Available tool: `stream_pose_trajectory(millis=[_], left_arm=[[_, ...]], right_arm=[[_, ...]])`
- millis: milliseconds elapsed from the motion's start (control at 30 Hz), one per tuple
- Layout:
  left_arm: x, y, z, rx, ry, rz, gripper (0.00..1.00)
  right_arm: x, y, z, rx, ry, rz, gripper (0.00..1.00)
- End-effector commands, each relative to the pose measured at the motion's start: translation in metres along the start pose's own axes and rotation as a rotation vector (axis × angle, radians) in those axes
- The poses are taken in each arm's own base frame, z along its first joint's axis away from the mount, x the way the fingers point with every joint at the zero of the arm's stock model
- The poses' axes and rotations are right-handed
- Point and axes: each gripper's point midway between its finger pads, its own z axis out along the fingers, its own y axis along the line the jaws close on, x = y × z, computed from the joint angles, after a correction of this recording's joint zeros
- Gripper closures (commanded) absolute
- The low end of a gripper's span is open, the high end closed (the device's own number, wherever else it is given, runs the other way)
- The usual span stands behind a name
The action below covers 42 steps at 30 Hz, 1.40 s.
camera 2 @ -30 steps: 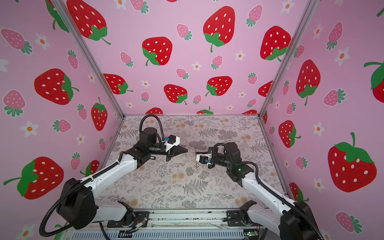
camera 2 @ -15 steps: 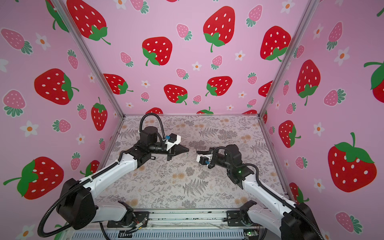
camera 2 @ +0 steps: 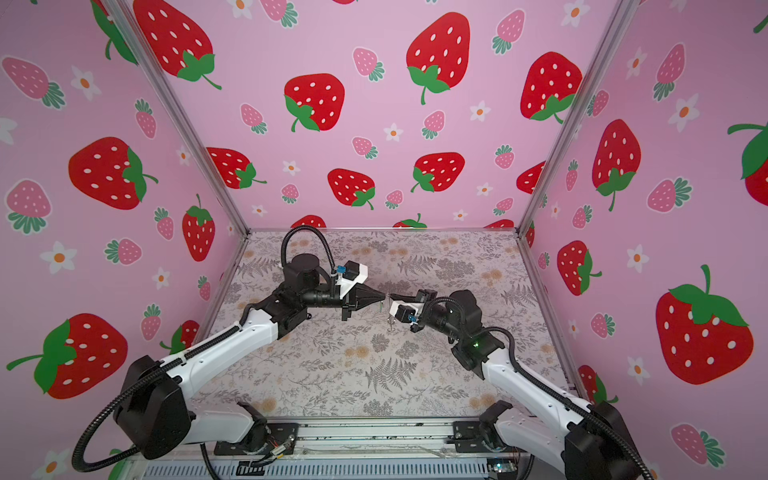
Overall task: Put the keys on the keyring
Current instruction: 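Bring the held key to the keyring while the right gripper raises the plate toward it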
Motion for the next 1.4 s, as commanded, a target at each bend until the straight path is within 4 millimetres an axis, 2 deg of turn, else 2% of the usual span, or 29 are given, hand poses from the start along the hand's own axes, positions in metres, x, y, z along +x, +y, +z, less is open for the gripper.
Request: stream_pose_trajectory(millis=[0, 333, 767, 1367], left_arm=[[-0.023, 0.008, -0.001, -0.060, -0.046, 0.023, 1.00], [-0.034, 0.019, -0.005, -0.150, -0.090, -0.002, 1.00], [-0.031, 0.019, -0.001, -0.146, -0.074, -0.020, 1.00], [-0.023, 0.038, -0.008, -0.197, -0.024, -0.130, 1.00]], right_arm=[[-0.015, -0.019, 0.000, 0.085, -0.031, -0.004, 1.00], [-0.015, -0.025, 0.001, 0.131, -0.010, 0.038, 1.00], [-0.015, -0.028, 0.004, 0.126, 0.004, 0.070, 1.00], [-0.021, -0.019, 0.001, 0.095, -0.038, 0.067, 1.00]])
